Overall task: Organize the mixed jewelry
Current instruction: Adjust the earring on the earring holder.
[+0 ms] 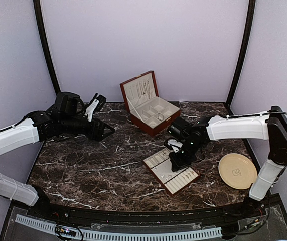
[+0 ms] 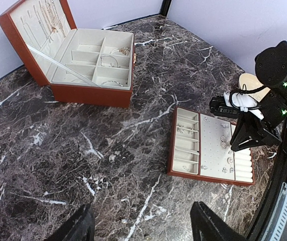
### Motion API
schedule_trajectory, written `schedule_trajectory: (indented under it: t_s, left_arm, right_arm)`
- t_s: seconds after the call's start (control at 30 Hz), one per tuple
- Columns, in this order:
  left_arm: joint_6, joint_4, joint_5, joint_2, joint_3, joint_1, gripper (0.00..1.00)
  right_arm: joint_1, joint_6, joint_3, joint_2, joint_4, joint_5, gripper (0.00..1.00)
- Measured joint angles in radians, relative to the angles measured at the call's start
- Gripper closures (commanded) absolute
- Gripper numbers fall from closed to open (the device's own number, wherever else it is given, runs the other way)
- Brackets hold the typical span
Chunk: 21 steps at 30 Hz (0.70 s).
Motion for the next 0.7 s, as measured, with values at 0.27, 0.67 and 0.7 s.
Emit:
schedule_trajectory:
  t_s: [0.27,0.67,0.7]
  left_arm:
    - [0.000,0.000,0.000,0.000,0.000,0.000,0.33]
    - [0.000,0.000,0.000,0.000,-0.004,0.000,0.32]
    - [0.000,0.000,0.000,0.000,-0.004,0.000,0.33]
  right_arm:
    - [-0.006,0.041,-0.006,-0.055,0.009,0.045,0.67]
    - [-0.028,0.085,-0.112,-0.099,0.084,0.000,0.61]
    - [-0.028,0.085,-0.114,-0.099,0.089,-0.002,0.61]
